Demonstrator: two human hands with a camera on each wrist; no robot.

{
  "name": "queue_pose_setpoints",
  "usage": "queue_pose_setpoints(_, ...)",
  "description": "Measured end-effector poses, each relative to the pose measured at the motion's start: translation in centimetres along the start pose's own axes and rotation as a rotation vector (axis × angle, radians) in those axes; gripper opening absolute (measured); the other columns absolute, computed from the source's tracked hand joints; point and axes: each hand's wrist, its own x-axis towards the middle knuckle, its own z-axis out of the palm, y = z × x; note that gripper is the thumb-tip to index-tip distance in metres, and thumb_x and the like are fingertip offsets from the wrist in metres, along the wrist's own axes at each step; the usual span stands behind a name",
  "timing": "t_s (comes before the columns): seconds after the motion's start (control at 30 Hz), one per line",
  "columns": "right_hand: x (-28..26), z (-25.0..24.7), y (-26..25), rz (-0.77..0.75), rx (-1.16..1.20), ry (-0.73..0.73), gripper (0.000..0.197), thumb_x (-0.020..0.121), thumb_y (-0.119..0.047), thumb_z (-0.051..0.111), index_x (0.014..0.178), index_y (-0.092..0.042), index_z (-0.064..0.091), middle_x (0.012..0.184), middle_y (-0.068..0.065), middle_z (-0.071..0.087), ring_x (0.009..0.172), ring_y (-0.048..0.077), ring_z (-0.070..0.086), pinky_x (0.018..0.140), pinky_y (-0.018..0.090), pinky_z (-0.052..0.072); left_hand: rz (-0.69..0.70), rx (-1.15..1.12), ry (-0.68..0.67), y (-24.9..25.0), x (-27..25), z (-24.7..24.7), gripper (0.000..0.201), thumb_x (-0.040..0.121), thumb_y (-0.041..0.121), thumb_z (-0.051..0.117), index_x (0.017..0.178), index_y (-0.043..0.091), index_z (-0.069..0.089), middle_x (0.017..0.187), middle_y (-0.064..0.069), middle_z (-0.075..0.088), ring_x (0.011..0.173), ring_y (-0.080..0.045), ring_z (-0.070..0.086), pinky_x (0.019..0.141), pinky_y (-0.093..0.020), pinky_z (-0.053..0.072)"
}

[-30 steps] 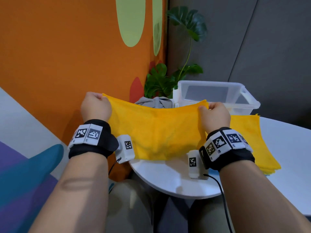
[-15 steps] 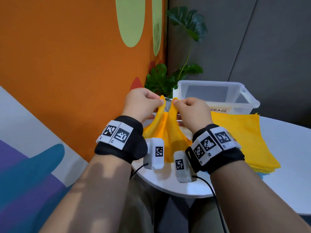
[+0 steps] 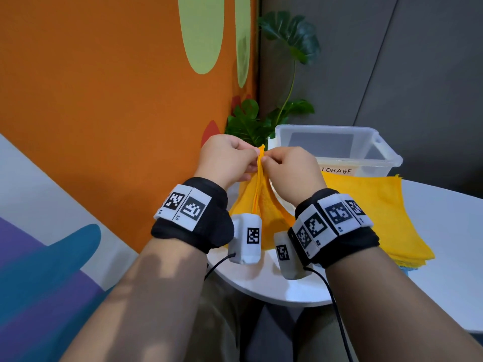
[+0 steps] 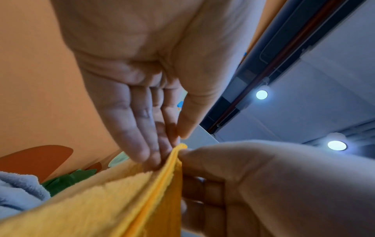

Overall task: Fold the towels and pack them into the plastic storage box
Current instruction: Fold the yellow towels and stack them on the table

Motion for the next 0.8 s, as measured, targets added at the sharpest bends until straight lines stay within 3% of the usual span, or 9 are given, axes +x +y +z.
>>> queue_pose_setpoints(0.1, -0.2, 0.1, -0.1, -0.036, -0.029, -0.014, 0.021, 0.089, -0.032, 0.057, 0.092, -0.012, 0.065, 0.084, 0.005, 0.065, 0.079, 0.019, 0.058, 0.067, 0.031, 0.044, -0.003, 0.002, -0.033, 0.2, 0.3, -0.2, 0.021, 0.090, 0.007, 0.053, 0.081, 0.013, 0.071, 0.079, -0.006, 0.071, 0.069, -0.015, 0.067, 0.068, -0.031, 0.058)
queue_pose_setpoints(0.2, -0.3, -0.1, 0.0, -0.081, -0.093, -0.037, 0.017, 0.086, -0.015, 0.059, 0.103, -0.017, 0.062, 0.098, 0.001, 0.064, 0.087, 0.019, 0.058, 0.072, 0.029, 0.045, 0.089, 0.098, -0.048, -0.1, 0.7, -1.0, 0.023, 0.086, 0.001, 0.054, 0.080, 0.018, 0.070, 0.080, -0.002, 0.071, 0.071, -0.011, 0.066, 0.061, -0.023, 0.051)
queue_pose_setpoints(0.27, -0.4, -0.7, 0.1, -0.112, -0.062, -0.054, 0.023, 0.087, -0.008, 0.055, 0.103, -0.022, 0.065, 0.099, -0.002, 0.065, 0.090, 0.017, 0.058, 0.075, 0.028, 0.046, 0.194, 0.212, -0.054, -0.9, 1.1, -1.7, 0.024, 0.081, 0.001, 0.062, 0.080, 0.024, 0.065, 0.085, 0.000, 0.067, 0.077, -0.012, 0.062, 0.067, -0.025, 0.051)
queue_pose_setpoints(0.33, -0.5, -1.5, 0.0, -0.139, -0.004, -0.079, 0.025, 0.088, -0.007, 0.054, 0.101, -0.026, 0.066, 0.098, -0.007, 0.065, 0.092, 0.012, 0.057, 0.077, 0.024, 0.043, 0.212, 0.325, -0.099, -1.8, 1.6, -2.3, 0.030, 0.079, 0.006, 0.068, 0.093, 0.030, 0.058, 0.101, 0.002, 0.061, 0.090, -0.015, 0.059, 0.070, -0.028, 0.050)
queue_pose_setpoints(0.43, -0.5, -2.3, 0.2, -0.174, 0.020, -0.076, 0.029, 0.089, -0.006, 0.054, 0.100, -0.031, 0.066, 0.097, -0.013, 0.063, 0.096, 0.009, 0.056, 0.080, 0.022, 0.041, 0.125, 0.589, -0.267, -2.6, 1.8, -2.8, 0.056, 0.077, 0.008, 0.070, 0.123, 0.033, 0.048, 0.119, 0.005, 0.051, 0.103, -0.017, 0.054, 0.066, -0.025, 0.045)
queue_pose_setpoints(0.53, -0.4, -2.9, 0.7, -0.176, 0.044, -0.020, 0.030, 0.090, -0.009, 0.053, 0.095, -0.037, 0.063, 0.103, -0.010, 0.063, 0.102, 0.011, 0.055, 0.087, 0.026, 0.043, 0.065, 0.767, -0.384, -3.5, 1.7, -2.7, 0.040, 0.078, 0.014, 0.071, 0.110, 0.030, 0.054, 0.103, 0.003, 0.058, 0.091, -0.020, 0.056, 0.063, -0.031, 0.045)
queue_pose_setpoints(0.63, -0.6, -3.5, 1.1, -0.145, 0.035, 0.040, 0.027, 0.093, -0.013, 0.051, 0.100, -0.036, 0.062, 0.107, -0.009, 0.061, 0.100, 0.009, 0.052, 0.085, 0.023, 0.039, -0.010, 0.812, -0.365, -4.6, 1.9, -2.8, 0.022, 0.081, 0.024, 0.071, 0.096, 0.015, 0.058, 0.097, -0.007, 0.059, 0.084, -0.024, 0.056, 0.070, -0.042, 0.045)
queue_pose_setpoints(0.7, -0.7, -3.9, 1.5, -0.098, 0.056, 0.109, 0.024, 0.094, -0.015, 0.052, 0.108, -0.033, 0.061, 0.106, -0.012, 0.059, 0.098, 0.006, 0.051, 0.084, 0.022, 0.038, -0.030, 0.734, -0.311, -4.9, 2.1, -3.1, 0.025, 0.084, 0.028, 0.069, 0.082, 0.015, 0.049, 0.084, -0.004, 0.050, 0.071, -0.018, 0.047, 0.062, -0.034, 0.036)
queue_pose_setpoints(0.8, -0.7, -4.0, 2.4, -0.006, 0.114, 0.252, 0.015, 0.092, -0.017, 0.056, 0.102, -0.027, 0.050, 0.089, -0.017, 0.055, 0.088, 0.009, 0.054, 0.077, 0.026, 0.045, -0.025, 0.562, -0.176, -4.8, 2.2, -3.7, 0.029, 0.086, 0.034, 0.068, 0.079, 0.018, 0.045, 0.079, 0.000, 0.046, 0.069, -0.016, 0.044, 0.057, -0.029, 0.032)
